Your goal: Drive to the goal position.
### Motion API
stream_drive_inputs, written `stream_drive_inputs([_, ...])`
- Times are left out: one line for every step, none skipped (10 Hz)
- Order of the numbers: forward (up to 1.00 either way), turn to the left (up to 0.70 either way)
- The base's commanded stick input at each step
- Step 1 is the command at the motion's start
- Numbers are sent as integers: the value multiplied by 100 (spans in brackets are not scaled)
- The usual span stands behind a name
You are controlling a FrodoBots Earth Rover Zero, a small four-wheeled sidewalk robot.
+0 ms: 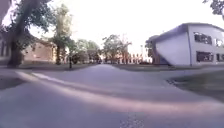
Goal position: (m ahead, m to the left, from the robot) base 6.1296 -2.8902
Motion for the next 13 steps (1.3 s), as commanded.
stream_drive_inputs([70, 0])
stream_drive_inputs([70, 0])
stream_drive_inputs([70, 0])
stream_drive_inputs([70, 0])
stream_drive_inputs([70, 0])
stream_drive_inputs([70, 0])
stream_drive_inputs([70, 0])
stream_drive_inputs([70, 0])
stream_drive_inputs([70, 0])
stream_drive_inputs([70, 0])
stream_drive_inputs([70, 0])
stream_drive_inputs([70, 0])
stream_drive_inputs([70, 0])
